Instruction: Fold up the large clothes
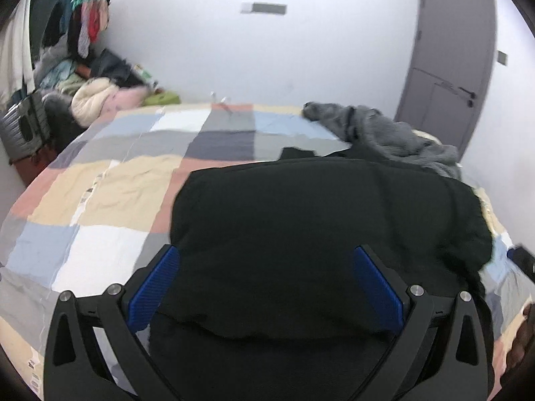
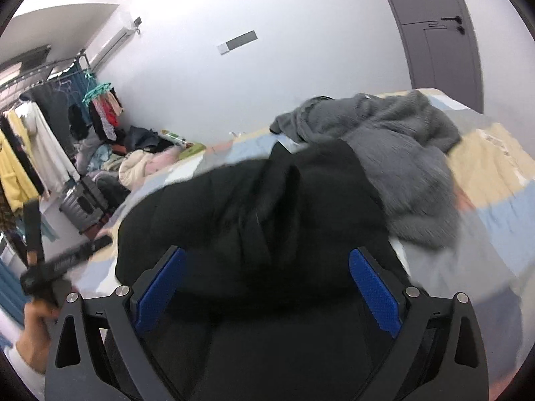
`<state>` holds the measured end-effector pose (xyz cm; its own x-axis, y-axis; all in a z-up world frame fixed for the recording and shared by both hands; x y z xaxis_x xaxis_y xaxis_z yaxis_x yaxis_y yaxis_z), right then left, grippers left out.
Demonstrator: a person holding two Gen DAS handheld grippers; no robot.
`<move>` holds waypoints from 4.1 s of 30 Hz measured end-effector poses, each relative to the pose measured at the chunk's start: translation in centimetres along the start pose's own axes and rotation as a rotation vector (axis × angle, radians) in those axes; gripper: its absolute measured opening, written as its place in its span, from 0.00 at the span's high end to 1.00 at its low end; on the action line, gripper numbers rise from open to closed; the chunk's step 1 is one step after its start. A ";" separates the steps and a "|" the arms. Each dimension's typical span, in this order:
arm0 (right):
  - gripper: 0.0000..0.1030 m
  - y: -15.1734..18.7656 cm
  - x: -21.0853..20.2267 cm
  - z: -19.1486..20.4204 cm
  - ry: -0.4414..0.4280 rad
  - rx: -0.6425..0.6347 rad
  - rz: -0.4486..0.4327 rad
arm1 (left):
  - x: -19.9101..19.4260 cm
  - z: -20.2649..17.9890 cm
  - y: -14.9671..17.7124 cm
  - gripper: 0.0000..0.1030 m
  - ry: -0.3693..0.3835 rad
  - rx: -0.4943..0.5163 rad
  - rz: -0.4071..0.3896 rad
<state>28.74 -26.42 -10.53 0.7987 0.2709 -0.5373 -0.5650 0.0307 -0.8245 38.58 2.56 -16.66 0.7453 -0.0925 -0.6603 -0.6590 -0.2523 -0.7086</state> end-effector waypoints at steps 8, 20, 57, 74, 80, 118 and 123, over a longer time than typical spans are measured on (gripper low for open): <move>0.66 -1.4 8.9 1.0 0.058 -0.098 0.112 | 4.3 1.1 -1.0 0.00 -0.067 0.001 0.024; 0.76 -2.6 12.9 -0.6 0.251 -0.190 0.195 | 8.5 -0.2 -0.6 0.00 -0.060 0.019 0.068; 0.35 1.0 5.1 -0.6 0.176 -0.223 0.141 | -0.9 2.5 4.6 0.00 -0.099 0.114 0.110; 0.35 9.3 3.6 -7.2 0.263 -0.118 0.280 | 3.9 11.2 9.6 0.00 -0.253 -0.028 0.209; 0.35 9.2 6.2 -8.2 0.309 -0.150 0.300 | 6.7 12.6 8.7 0.00 -0.310 -0.012 0.165; 0.28 1.1 -10.5 -1.6 0.163 -0.100 0.017 | -11.7 10.7 4.3 0.01 0.034 -0.212 0.142; 0.28 3.0 -13.9 -0.9 0.069 -0.105 0.131 | -14.9 11.9 6.9 0.01 0.102 -0.260 0.291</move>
<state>16.09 -31.01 -5.72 0.7343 0.1992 -0.6489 -0.6430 -0.1025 -0.7590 21.77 13.69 -14.69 0.5462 -0.2876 -0.7867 -0.8061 -0.4357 -0.4003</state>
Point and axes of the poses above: each gripper's, at about its wrist camera, not at the fingertips, and x roughly the way its jaws point, z to its left, y to its underside, the point moved 5 cm from there along x, roughly the way its jaws point, and after that the axes turned 13 degrees about -x, right-handed, at the moved point
